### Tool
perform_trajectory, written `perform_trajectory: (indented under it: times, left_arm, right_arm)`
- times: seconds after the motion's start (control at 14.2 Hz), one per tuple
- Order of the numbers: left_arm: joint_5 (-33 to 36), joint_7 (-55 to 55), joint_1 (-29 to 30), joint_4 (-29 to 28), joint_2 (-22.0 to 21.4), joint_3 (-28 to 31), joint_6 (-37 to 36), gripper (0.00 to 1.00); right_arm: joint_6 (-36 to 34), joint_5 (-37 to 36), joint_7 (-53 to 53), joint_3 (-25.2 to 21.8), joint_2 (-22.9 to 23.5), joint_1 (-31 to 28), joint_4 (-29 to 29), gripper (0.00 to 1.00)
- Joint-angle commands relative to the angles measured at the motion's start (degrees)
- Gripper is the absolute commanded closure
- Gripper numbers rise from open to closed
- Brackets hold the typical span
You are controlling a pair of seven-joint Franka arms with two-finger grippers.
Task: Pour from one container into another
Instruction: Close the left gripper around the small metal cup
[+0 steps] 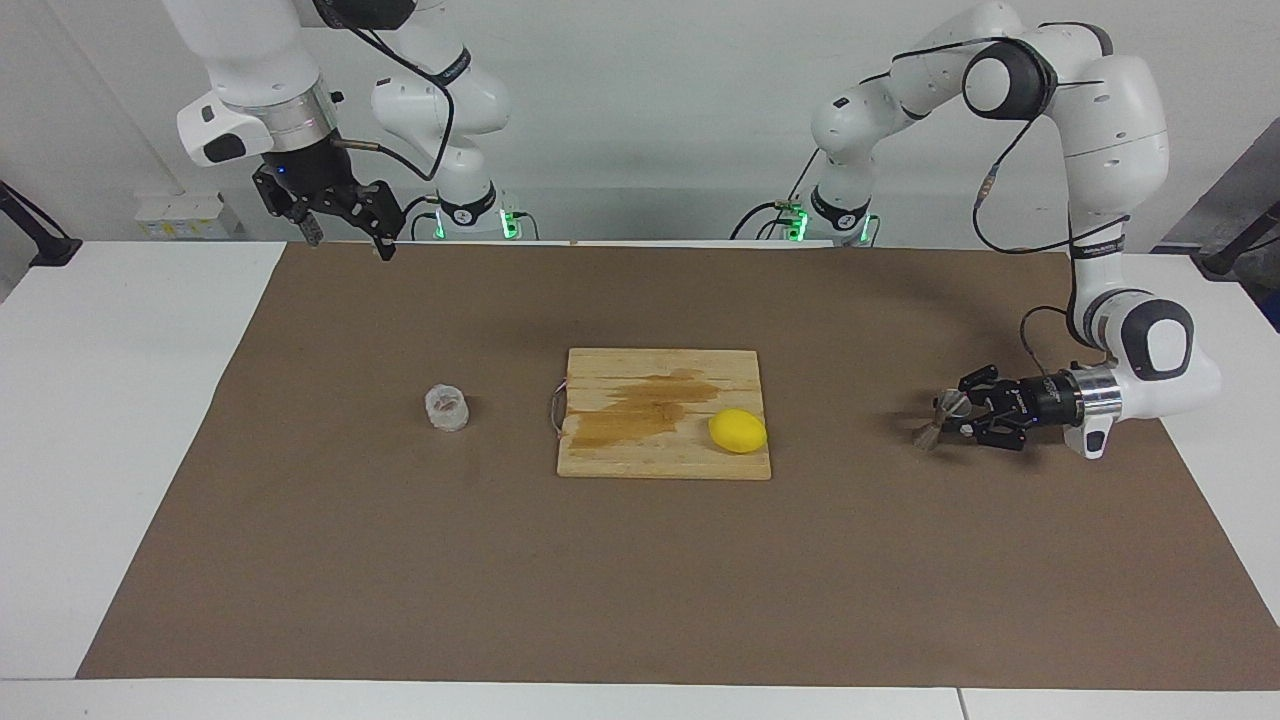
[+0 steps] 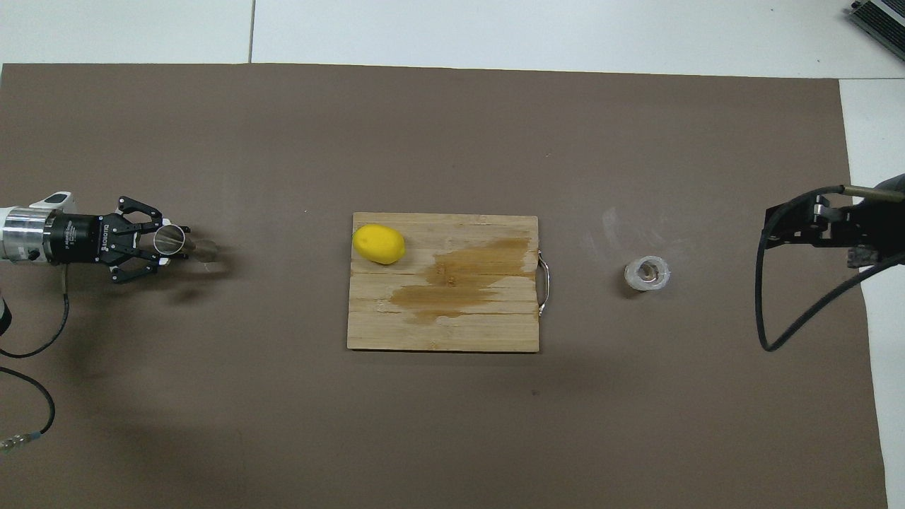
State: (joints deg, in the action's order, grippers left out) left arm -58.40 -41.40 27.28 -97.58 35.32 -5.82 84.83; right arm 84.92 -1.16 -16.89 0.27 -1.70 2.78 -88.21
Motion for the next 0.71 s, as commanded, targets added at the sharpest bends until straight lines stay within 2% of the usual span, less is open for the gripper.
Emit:
perform_trajectory:
  times: [0.0,0.14,0.49,0.63]
  left_arm:
    - [-1.3,0.9,0.7,-0.9,0.2,-0.3,-0.6,0.55]
    - [-1.3,0.9,0.7,-0.9,0.3,-0.3,-0.5,0.57]
    - [-2.2,1.1,0.8,-1.2,0.4,-0.3,-0.6,0.69]
    - [-2.5,1.1,0.8,-1.2,0.5,-0.3,-0.6,0.71]
  right_arm:
    - [-0.6,0.5,1.4,0.2,-0.3,-0.3,-0.2,0.00]
    - [-0.7,0.5,1.4,0.1,-0.3,-0.4,-0.2,0.00]
    - [-0.6,0.5,1.4,0.2,-0.3,-0.3,-0.2,0.00]
    - [-0.7,0.5,1.4,0.2,-0.3,-0.3,-0.2,0.00]
